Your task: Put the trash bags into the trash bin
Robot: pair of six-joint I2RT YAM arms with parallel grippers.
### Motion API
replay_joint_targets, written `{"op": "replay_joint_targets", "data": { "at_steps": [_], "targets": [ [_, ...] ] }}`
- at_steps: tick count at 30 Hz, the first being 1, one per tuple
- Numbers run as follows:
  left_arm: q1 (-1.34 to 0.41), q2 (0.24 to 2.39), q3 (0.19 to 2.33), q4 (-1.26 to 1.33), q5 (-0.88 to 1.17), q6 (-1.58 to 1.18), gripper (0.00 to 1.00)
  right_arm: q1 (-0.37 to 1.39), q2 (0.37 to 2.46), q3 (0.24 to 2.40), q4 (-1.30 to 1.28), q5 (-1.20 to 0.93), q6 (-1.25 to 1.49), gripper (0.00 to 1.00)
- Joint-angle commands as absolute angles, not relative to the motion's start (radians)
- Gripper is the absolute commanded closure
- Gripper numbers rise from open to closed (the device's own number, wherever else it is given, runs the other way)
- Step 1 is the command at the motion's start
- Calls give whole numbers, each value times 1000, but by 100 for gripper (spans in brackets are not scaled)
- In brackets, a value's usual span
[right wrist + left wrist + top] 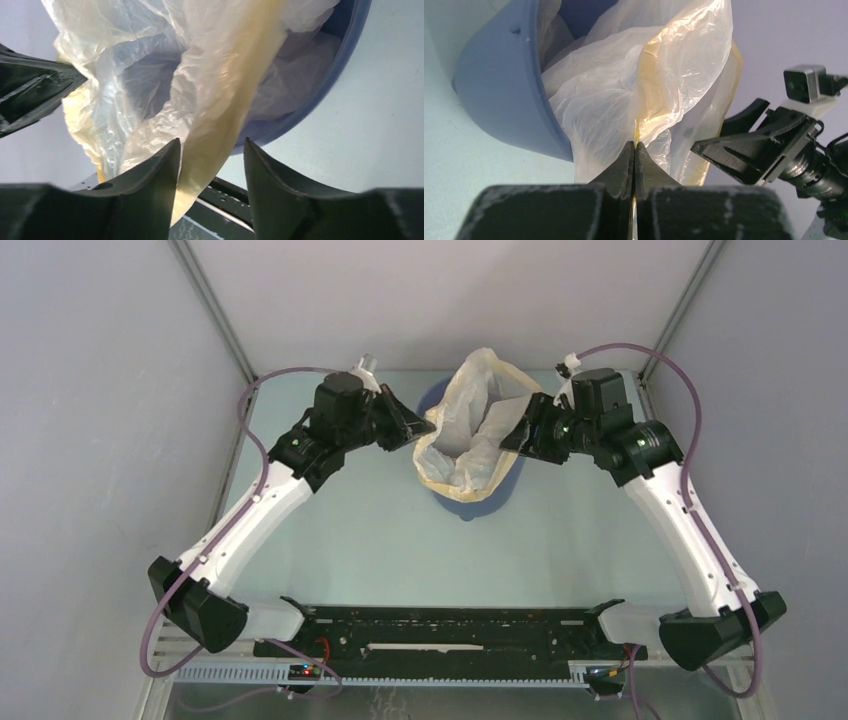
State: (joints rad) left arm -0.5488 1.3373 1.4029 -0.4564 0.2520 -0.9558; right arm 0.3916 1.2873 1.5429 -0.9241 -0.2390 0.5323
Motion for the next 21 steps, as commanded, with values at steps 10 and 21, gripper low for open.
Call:
{"op": "replay_joint_targets", "data": {
  "at_steps": [10,21],
  "targets": [
    [-442,1269,1246,-345,114,-1040,100,323,1290,1461,-826,-274,494,72],
    [-422,1246,1231,-309,310,-1059,100,209,1250,1494,-929,-473,506,38]
  ]
}}
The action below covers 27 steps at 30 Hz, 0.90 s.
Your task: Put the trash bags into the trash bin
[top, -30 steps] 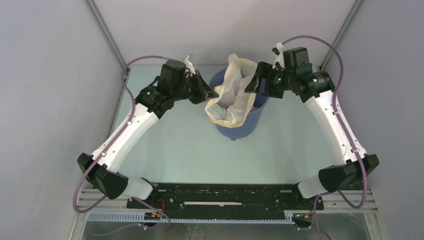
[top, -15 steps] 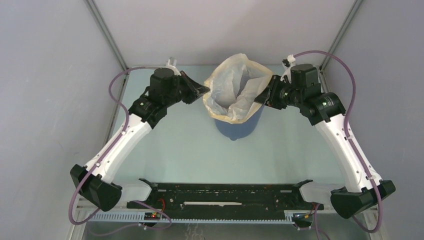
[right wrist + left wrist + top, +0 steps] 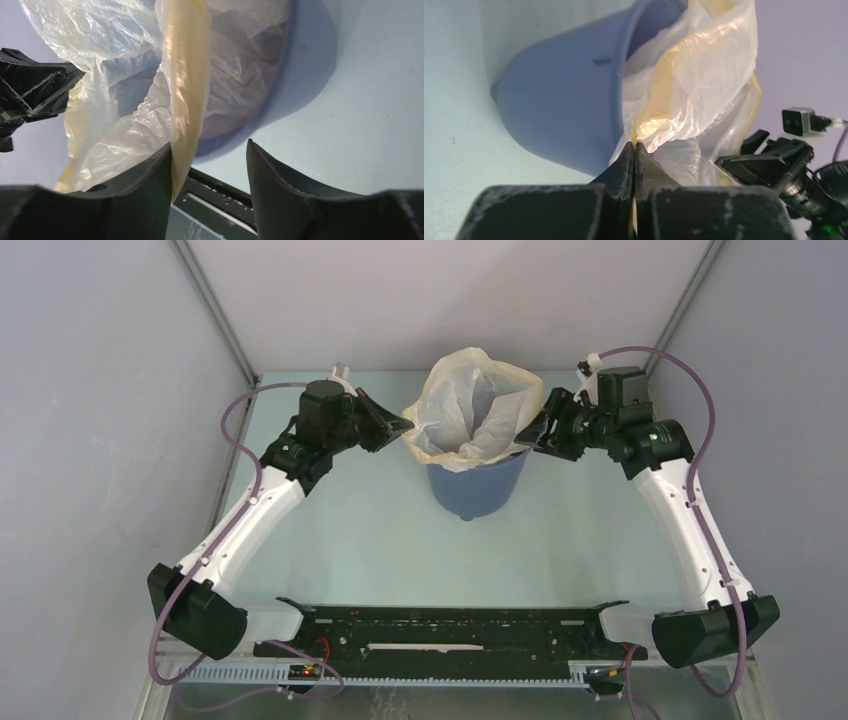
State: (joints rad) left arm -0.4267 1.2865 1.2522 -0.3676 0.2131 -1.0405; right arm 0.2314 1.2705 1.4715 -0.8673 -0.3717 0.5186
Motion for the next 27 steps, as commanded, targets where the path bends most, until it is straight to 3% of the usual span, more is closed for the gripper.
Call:
{"op": "replay_joint_targets", "data": {
  "at_steps": [1,5,7,10,13,15,19,23,27],
  "targets": [
    [-423,1245,1228,-303,323,-1066,99,208,1248,1492,-934,-490,515,33],
    [-423,1232,1231,-279,354,-1091,90,229,1220,1479,-900,-520,577,23],
    [-423,1223,1231,-285,359,-1090,78,260,1205,1472,-873,-509,611,20],
    [-426,1203,1223,-328,337,-1073,60,289,1191,1440,-837,-482,663,20],
    [-447,1191,1231,-388,298,-1033,53,310,1179,1422,-804,-446,699,29],
    [-469,1198,1244,-427,279,-1021,55,319,1175,1422,-795,-429,712,39],
    [-515,1222,1261,-418,264,-1043,84,323,1161,1422,-779,-393,734,72],
    [-508,1289,1310,-291,285,-1102,98,237,1172,1423,-698,-461,729,86],
    [-480,1400,1411,-188,301,-1109,100,102,1259,1446,-694,-583,692,92]
  ]
}}
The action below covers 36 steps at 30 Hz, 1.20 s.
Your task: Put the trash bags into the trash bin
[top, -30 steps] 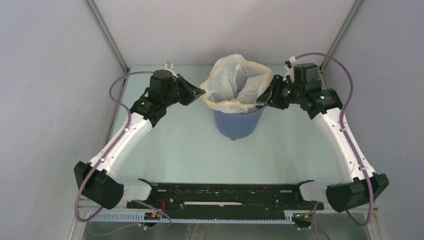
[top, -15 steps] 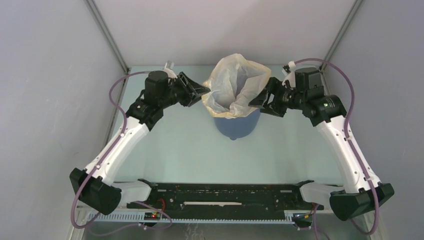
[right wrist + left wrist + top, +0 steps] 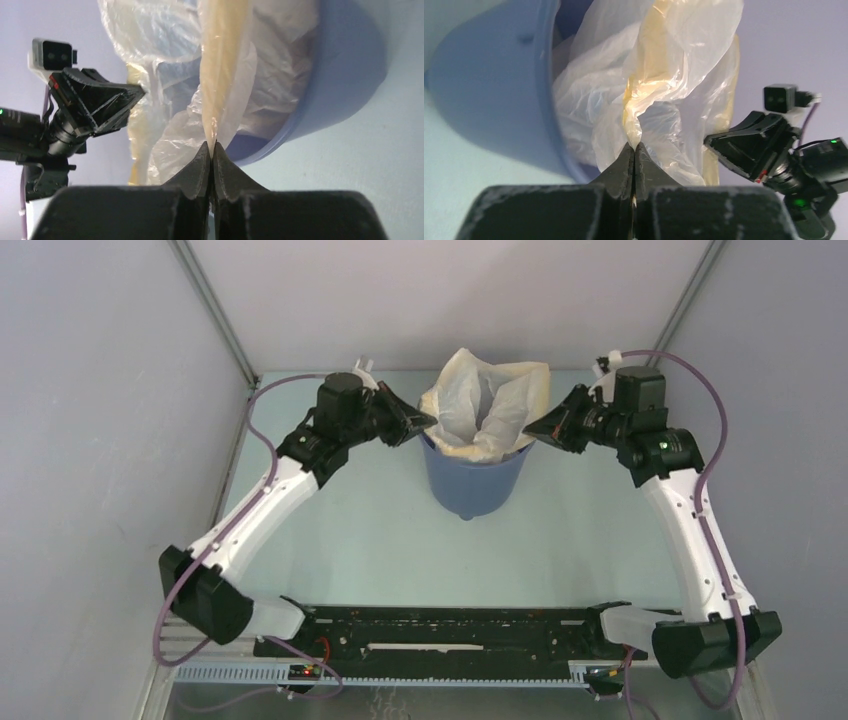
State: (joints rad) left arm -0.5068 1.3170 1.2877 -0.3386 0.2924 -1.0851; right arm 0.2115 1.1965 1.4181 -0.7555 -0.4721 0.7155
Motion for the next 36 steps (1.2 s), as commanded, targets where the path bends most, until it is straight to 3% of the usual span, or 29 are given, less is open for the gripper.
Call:
{"op": "replay_joint_targets", "data": {
  "at_steps": [1,6,11,17,19,23,26,30,32,36],
  "targets": [
    [-468,1423,1429,-187,304,-1107,100,84,1279,1458,-714,-602,667,93],
    [-437,1394,1372,-202,279,-1060,100,86,1266,1431,-757,-656,600,95],
    [-437,1246,1177,-198,253,-1033,100,150,1180,1326,-742,-629,618,92],
    [-436,1159,1022,-124,266,-1056,100,163,1135,1313,-774,-594,572,77],
    [-436,1162,1008,-117,284,-1070,96,156,1139,1304,-786,-595,567,72],
    [-436,1160,1001,-100,304,-1097,77,160,1144,1301,-781,-627,584,50],
    [-436,1144,1000,-111,301,-1104,68,159,1123,1301,-774,-626,593,44],
    [-437,1127,1001,-133,304,-1113,60,146,1115,1301,-768,-674,629,45],
    [-437,1121,1001,-143,311,-1117,59,153,1114,1288,-750,-694,652,52],
    [-436,1107,990,-175,317,-1121,79,158,1097,1270,-741,-694,672,70]
  ]
}}
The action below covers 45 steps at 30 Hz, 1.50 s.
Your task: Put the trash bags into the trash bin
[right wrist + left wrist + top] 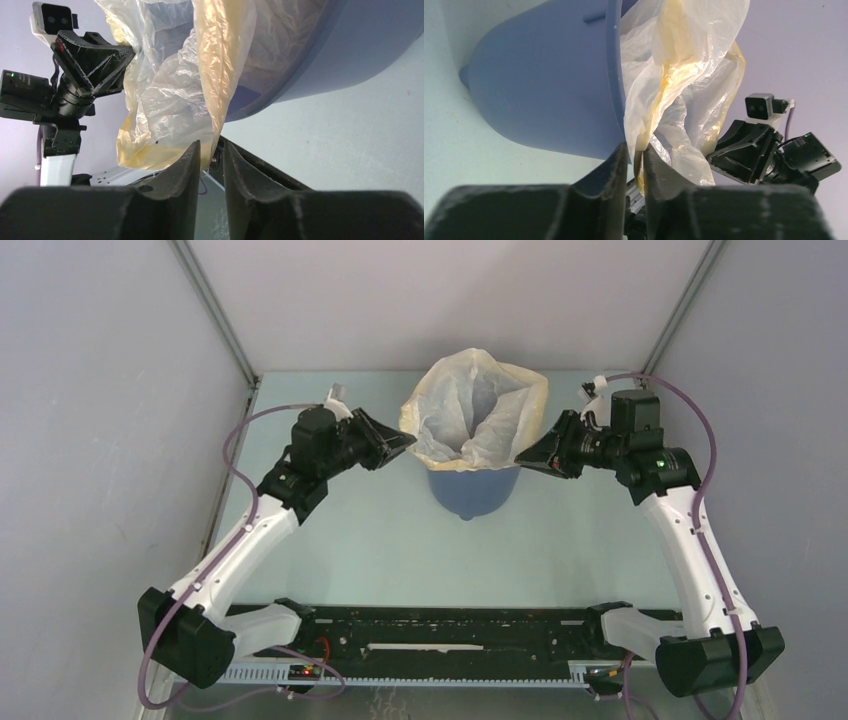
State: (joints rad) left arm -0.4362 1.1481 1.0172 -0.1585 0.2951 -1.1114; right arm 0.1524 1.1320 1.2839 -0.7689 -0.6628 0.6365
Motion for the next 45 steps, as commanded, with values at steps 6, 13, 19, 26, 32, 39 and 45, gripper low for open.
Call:
{"op": "replay_joint_targets", "data": {
  "at_steps": [6,13,19,26,32,39,45],
  "targets": [
    [-433,1093,948,-189,303,-1098,100,145,1081,1219,-767,-680,604,100],
    [-428,1085,868,-155,290,-1092,100,121,1070,1145,-770,-632,523,100],
    [-417,1192,919,-132,310,-1063,100,110,1105,1143,-733,-572,471,100],
    [-411,1233,995,-173,328,-1003,80,47,1119,1144,-720,-623,451,79],
    [-401,1079,999,-261,335,-892,41,8,1028,1144,-734,-732,469,56],
    [-351,955,1013,-281,376,-781,7,8,1005,1250,-795,-693,453,30],
    [-296,1130,1156,-222,452,-785,0,8,1116,1378,-828,-622,410,19]
  ]
}}
